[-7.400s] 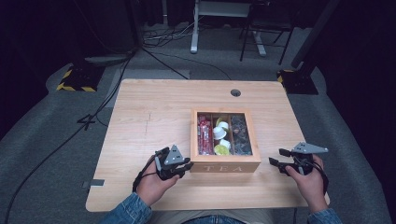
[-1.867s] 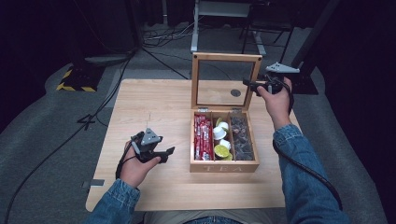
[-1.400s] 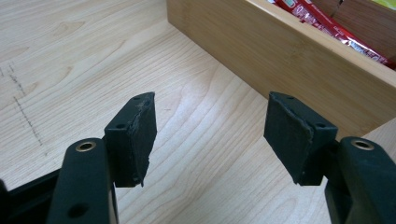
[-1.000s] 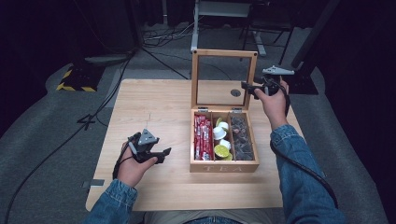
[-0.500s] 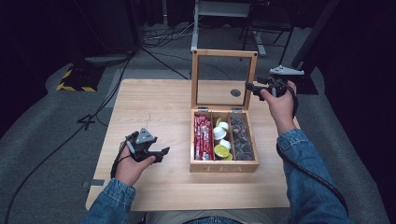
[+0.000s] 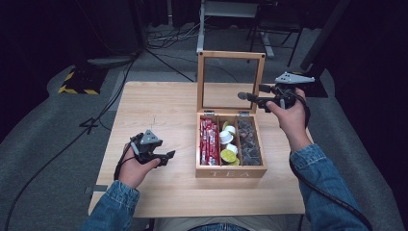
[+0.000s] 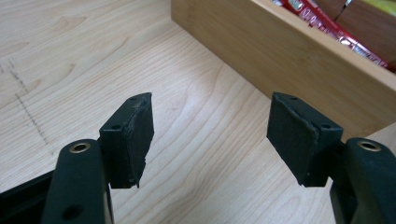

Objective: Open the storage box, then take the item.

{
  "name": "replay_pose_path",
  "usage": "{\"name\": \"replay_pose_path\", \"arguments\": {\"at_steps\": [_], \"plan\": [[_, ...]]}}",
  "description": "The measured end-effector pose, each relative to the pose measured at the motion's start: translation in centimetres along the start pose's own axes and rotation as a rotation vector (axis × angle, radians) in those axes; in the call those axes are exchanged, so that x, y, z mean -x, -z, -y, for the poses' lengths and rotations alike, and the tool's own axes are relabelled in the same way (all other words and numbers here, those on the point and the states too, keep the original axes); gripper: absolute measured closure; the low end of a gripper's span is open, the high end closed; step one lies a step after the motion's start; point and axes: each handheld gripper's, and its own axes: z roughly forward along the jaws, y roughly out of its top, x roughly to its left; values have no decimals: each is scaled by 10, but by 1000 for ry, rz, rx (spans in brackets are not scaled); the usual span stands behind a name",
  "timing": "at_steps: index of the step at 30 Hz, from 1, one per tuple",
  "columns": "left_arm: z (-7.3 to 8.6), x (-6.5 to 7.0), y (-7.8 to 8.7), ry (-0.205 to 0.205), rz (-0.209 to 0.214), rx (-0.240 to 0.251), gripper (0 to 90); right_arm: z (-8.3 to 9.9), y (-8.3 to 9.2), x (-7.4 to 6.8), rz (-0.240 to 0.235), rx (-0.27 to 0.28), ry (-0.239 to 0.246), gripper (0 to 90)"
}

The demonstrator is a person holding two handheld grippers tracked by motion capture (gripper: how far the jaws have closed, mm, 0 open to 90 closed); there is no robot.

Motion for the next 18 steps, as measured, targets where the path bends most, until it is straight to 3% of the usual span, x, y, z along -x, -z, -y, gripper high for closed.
{"name": "replay_pose_path", "arguments": {"at_steps": [4, 8, 15, 18], "plan": [[0, 0, -4, -13, 4, -9, 322, -2, 0, -20, -51, 14, 20, 260], [1, 0, -1, -11, -4, -9, 321, -2, -2, -42, -61, 12, 57, 236], [5, -1, 5, -20, -30, -23, 316, 3, -17, -71, -176, -46, 73, 373], [7, -3, 7, -18, -41, -24, 317, 6, -22, -78, -193, -49, 80, 396]]}}
